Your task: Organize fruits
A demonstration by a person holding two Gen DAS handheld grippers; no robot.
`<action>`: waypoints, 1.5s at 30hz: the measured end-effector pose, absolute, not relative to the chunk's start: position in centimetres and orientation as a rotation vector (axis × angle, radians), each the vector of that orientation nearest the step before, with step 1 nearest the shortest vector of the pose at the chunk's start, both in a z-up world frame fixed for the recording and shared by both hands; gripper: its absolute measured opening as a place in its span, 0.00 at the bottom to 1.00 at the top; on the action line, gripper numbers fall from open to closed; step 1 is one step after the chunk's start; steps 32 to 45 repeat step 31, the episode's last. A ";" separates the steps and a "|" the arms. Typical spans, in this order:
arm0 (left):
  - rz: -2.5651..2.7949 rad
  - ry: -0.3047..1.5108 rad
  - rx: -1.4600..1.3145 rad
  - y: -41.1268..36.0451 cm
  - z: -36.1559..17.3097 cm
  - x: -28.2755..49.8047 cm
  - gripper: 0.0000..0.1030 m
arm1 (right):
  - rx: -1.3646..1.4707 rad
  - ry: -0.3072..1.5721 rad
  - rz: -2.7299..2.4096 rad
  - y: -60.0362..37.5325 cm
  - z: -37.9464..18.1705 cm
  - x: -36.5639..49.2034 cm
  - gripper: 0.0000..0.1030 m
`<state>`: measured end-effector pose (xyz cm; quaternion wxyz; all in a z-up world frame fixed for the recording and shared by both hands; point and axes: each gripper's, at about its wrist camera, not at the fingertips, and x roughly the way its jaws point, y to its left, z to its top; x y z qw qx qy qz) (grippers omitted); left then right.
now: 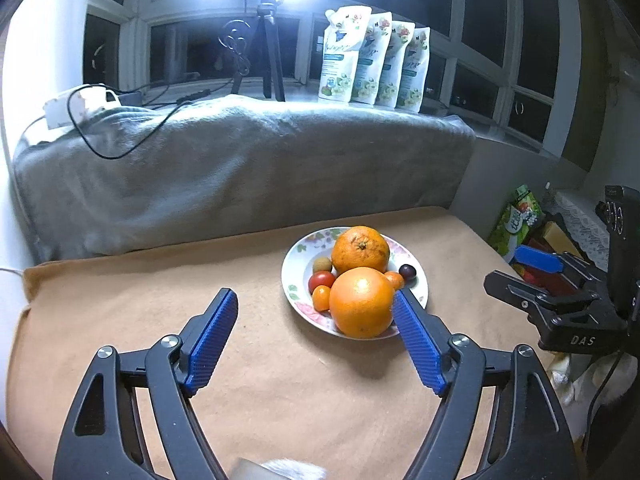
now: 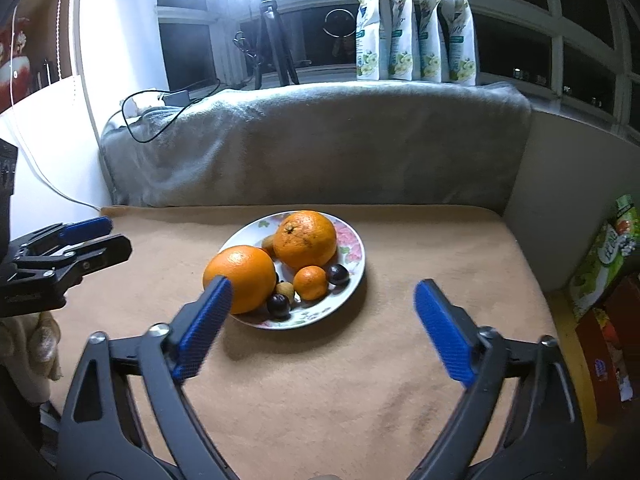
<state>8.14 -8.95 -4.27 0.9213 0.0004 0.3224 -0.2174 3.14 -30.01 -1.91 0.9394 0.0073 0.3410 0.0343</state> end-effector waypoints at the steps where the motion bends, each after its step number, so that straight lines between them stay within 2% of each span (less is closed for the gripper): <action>1: -0.441 0.659 0.003 -8.9 -4.2 7.9 0.78 | 0.014 0.686 0.063 -30.0 -1.8 3.0 1.00; 4: -0.422 0.657 0.012 -8.9 -4.1 7.5 0.81 | 0.016 0.676 0.048 -30.1 -1.6 2.7 1.00; 45: -0.387 0.643 -0.008 -7.2 -4.0 6.4 0.81 | 0.011 0.706 -0.005 -30.7 -2.8 3.5 1.00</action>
